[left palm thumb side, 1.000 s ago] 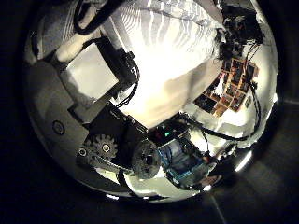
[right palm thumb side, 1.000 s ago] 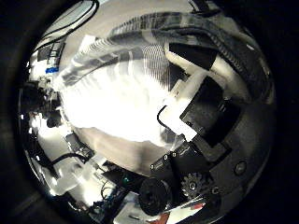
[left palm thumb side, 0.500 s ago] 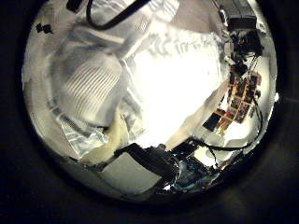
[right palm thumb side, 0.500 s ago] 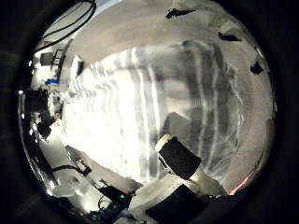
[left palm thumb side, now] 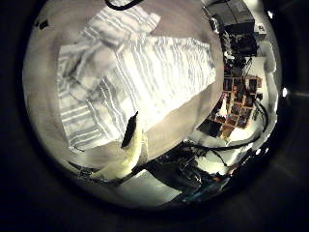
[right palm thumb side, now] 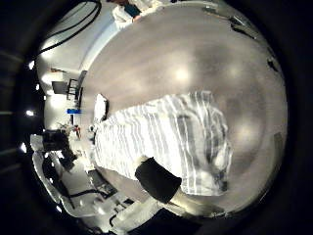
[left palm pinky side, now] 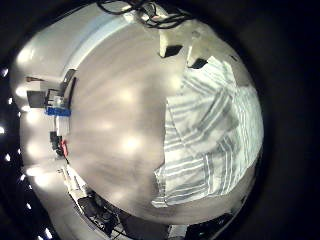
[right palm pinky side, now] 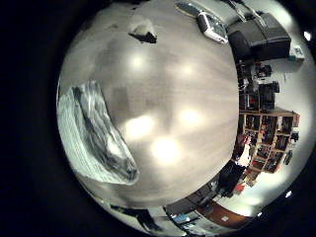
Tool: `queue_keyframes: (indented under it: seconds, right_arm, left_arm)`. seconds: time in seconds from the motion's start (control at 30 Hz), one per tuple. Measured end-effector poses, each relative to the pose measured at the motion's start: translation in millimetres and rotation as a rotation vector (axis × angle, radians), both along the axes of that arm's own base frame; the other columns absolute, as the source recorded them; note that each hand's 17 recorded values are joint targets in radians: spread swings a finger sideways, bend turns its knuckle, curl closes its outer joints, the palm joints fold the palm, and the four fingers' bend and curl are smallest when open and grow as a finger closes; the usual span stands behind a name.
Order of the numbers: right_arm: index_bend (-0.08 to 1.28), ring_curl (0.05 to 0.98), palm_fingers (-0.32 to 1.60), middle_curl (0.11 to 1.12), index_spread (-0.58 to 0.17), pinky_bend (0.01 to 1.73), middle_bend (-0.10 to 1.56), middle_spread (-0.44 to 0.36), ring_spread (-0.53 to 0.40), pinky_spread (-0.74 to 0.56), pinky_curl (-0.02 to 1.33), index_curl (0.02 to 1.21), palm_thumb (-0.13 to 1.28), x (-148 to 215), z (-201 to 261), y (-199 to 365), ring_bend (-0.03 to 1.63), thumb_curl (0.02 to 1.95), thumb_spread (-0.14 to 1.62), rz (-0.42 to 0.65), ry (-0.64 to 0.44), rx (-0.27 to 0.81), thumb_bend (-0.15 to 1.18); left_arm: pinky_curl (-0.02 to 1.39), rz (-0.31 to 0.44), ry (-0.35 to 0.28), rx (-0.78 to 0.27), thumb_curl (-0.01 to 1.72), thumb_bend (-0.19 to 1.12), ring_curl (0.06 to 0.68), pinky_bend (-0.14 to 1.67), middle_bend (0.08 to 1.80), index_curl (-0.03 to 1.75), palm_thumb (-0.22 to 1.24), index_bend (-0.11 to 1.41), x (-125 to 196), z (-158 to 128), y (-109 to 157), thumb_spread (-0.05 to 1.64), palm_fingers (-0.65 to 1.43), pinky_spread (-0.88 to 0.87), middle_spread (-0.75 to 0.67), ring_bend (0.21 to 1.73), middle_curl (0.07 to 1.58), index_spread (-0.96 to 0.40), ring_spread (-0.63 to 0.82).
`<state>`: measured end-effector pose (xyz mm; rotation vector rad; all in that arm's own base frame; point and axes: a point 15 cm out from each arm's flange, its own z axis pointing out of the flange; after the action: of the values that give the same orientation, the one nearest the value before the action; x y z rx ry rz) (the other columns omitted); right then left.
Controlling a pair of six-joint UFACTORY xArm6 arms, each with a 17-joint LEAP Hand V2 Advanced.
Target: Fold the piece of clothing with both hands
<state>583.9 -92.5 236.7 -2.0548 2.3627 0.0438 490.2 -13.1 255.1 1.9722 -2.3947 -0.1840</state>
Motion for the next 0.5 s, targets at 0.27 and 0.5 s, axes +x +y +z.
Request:
queue_keyframes:
  seconds: [0.27, 0.5]
  right_arm:
    - [0.16, 0.315, 0.17, 0.4, -0.185, 0.84, 0.41, 0.108, 0.138, 0.44, 0.35, 0.35, 0.25, -6, -32, 15, 0.84, 0.33, 1.12, -0.021, 0.075, 0.014, -0.03]
    - [0.16, 0.297, 0.19, 0.39, -0.159, 0.85, 0.4, 0.135, 0.169, 0.45, 0.33, 0.34, 0.25, -12, -55, 16, 0.84, 0.32, 1.12, -0.046, 0.126, 0.017, -0.02]
  left_arm:
    - [0.4, 0.052, 0.044, -0.049, 0.32, -0.02, 0.238, 0.4, 0.17, 0.47, 0.38, 0.17, -24, -48, 2, 1.1, 0.0, 0.5, 0.35, 0.68, 0.36, 0.05, 0.45]
    - [0.39, 0.064, 0.073, -0.054, 0.32, -0.02, 0.232, 0.4, 0.18, 0.43, 0.38, 0.18, -26, -63, -2, 1.1, 0.02, 0.49, 0.35, 0.67, 0.33, 0.06, 0.45]
